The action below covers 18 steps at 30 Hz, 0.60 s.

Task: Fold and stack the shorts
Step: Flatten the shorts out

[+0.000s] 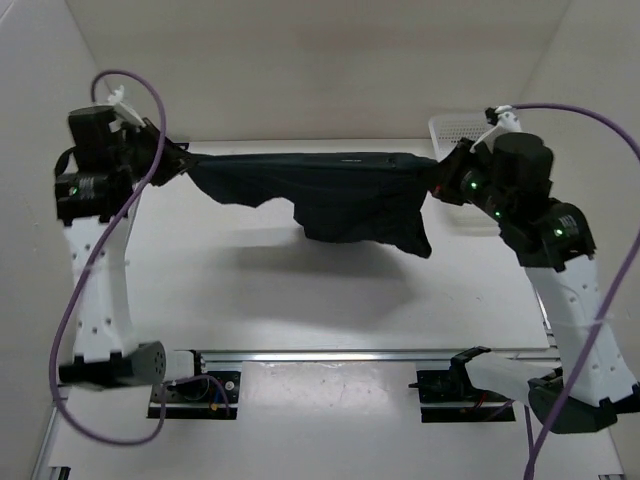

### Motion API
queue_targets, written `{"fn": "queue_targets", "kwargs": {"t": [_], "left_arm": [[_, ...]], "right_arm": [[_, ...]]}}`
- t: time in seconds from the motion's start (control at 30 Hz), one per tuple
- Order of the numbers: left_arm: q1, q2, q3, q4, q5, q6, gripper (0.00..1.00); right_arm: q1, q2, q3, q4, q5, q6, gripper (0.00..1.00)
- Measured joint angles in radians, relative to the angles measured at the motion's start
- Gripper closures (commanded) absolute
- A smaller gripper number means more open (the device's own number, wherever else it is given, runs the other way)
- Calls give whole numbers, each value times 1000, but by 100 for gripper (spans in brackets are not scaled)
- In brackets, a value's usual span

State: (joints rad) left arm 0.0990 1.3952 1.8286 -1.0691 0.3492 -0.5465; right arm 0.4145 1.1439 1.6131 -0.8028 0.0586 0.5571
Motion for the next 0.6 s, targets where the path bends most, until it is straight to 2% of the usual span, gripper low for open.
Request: {"fn": "queue_targets", "kwargs": {"t": [0.13, 0.3, 0.43, 0.6], "left_arm": [[12, -148, 113, 8, 8, -1, 89], [25, -216, 262, 3, -2, -4, 89], [26, -195, 321, -3, -3, -4, 89], [26, -53, 398, 5, -9, -2, 89]], "right_arm": [[0, -37, 119, -52, -1, -65, 100], [6, -41, 231, -96, -13, -112, 100], [7, -25, 286, -116, -13, -138, 100], [7, 63, 313, -85, -6, -164, 100]]}}
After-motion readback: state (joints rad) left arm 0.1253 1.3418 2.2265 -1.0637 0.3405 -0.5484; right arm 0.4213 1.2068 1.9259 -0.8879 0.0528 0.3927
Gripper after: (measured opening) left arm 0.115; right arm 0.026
